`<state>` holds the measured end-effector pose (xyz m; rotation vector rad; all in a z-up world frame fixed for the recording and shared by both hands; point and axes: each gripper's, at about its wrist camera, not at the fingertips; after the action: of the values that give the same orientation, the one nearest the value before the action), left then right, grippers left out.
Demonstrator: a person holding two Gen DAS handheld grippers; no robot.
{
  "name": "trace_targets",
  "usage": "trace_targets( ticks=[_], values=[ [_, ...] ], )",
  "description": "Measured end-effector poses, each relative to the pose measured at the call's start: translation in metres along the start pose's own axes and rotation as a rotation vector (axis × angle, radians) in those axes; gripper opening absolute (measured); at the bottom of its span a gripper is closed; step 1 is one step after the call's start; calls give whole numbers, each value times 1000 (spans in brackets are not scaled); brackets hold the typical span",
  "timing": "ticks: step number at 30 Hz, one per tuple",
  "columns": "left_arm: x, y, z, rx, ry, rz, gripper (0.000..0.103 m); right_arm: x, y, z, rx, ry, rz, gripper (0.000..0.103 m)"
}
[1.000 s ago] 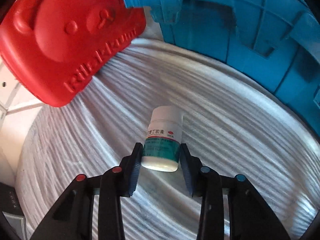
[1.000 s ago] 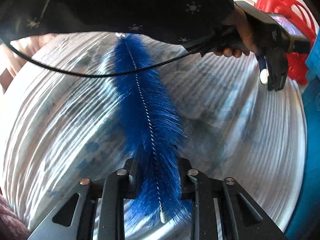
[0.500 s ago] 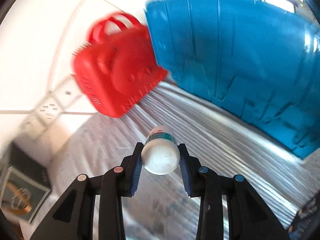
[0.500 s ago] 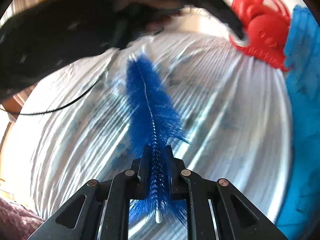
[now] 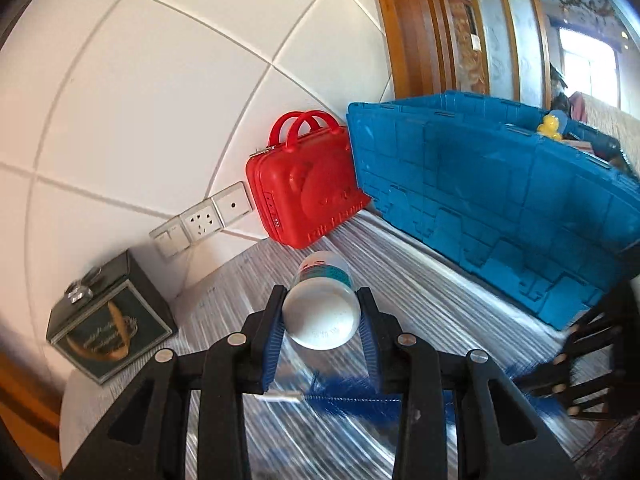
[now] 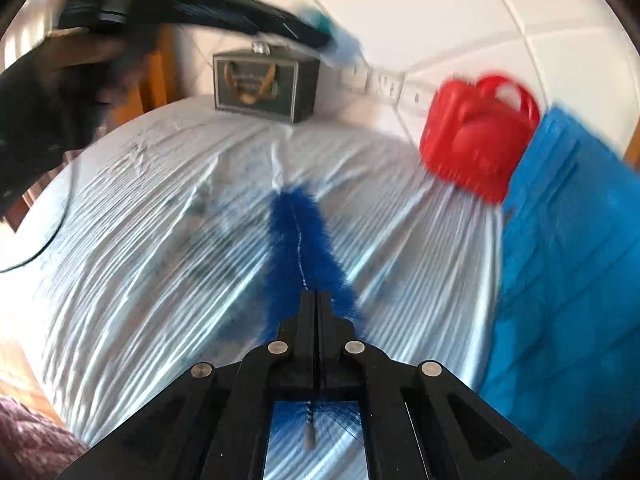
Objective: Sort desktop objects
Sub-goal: 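Carry the blue brush and pill bottle toward the blue crate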
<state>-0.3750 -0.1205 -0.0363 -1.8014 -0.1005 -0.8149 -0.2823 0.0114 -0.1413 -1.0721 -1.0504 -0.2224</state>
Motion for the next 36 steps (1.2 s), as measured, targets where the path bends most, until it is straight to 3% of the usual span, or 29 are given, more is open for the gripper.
trace_targets(
  ticks=[2,5,7,9,16,19,22,23,24,25,28,36],
  values=[
    [8,10,6,1,-1,-6,34,-25,18,3,-41,-136,-110,2],
    [15,21,12,4,0,-19,34,-60,47,0,-64,-195,-195,13],
    [17,27,13,18,2,-25,34,-74,51,1,-68,-158,-182,46],
    [20,32,14,30,-1,-31,34,-89,46,4,-96,-182,-171,65],
    [29,47,13,90,-28,-47,34,-145,13,-7,-115,-236,-137,65],
    [34,54,12,112,-37,-50,34,-167,11,-20,-93,-234,-154,50],
    [37,61,10,128,-49,-56,34,-177,2,-33,-81,-189,-111,47],
    [38,62,9,133,-55,-60,34,-182,-4,-34,-94,-174,-107,40],
    [40,63,8,135,-60,-62,34,-186,-9,-36,-92,-156,-116,16],
    [42,64,7,137,-65,-64,34,-188,-13,-36,-109,-166,-136,14],
    [50,65,5,132,-79,-59,34,-175,-17,-27,-183,-288,-147,12],
    [63,50,0,131,-73,-1,34,-88,-28,-1,-270,-317,30,12]
  ],
)
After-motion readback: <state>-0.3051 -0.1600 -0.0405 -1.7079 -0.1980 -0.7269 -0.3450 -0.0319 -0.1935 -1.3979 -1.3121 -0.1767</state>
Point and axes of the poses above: each gripper's, at about its wrist camera, not at the fingertips, and x roughly against the way its jaws point, z to its right, y to its underside
